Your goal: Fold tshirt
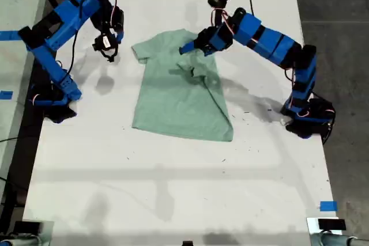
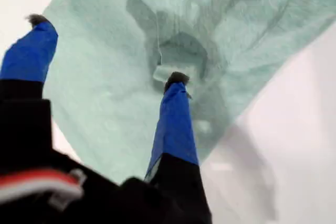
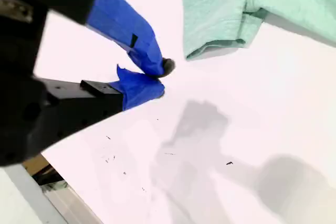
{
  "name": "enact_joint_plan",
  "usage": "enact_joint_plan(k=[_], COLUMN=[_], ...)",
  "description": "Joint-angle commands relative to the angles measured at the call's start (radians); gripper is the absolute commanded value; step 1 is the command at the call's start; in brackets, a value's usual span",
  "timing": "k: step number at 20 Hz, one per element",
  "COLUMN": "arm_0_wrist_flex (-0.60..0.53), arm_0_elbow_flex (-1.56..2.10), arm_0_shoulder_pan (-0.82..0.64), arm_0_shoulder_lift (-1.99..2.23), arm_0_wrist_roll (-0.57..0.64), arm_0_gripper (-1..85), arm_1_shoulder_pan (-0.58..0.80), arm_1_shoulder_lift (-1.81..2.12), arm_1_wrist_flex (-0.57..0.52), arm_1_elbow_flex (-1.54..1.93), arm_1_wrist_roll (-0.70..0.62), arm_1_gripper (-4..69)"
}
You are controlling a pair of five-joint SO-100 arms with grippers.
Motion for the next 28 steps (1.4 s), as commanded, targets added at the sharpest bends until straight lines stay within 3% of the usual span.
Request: enact_joint_plan(k=[1,3,7,11,20,25,26,28], arm_0_wrist_flex=[0.006,0.023,0.025,-0.009,-0.236,-0.181,-0.173,-0.156], arm_0_elbow_flex=[-0.049,-0.072,-0.141,-0.170,-0.189,-0.468,-0.505,-0.531], arm_0_shoulder_pan=[0.028,0.026,0.034,0.009,-0.086,-0.161,-0.166,-0.173], arm_0_shoulder_lift=[0.018,-0.003,-0.066,-0.143,-0.459,-0.796,-0.847,-0.857], arm_0_wrist_roll=[-0.006,-0.018,0.002,0.029,0.101,0.132,0.135,0.140], arm_0_gripper=[0.9,6.9,30.3,35.5,32.9,28.9,25.8,0.1], arm_1_shoulder_pan=[0.028,0.040,0.043,0.026,-0.025,-0.040,-0.040,-0.038], arm_1_shoulder_lift=[0.216,0.301,0.410,0.469,0.548,0.600,0.614,0.634], arm_1_wrist_flex=[0.087,0.101,0.075,0.066,0.064,0.057,0.051,0.040], arm_1_elbow_flex=[0.032,0.117,0.268,0.337,0.405,0.460,0.476,0.509], arm_1_wrist_roll=[-0.040,-0.049,-0.031,-0.011,0.014,0.025,0.026,0.026], arm_1_gripper=[35.5,35.2,35.1,34.8,34.4,34.3,34.3,34.3])
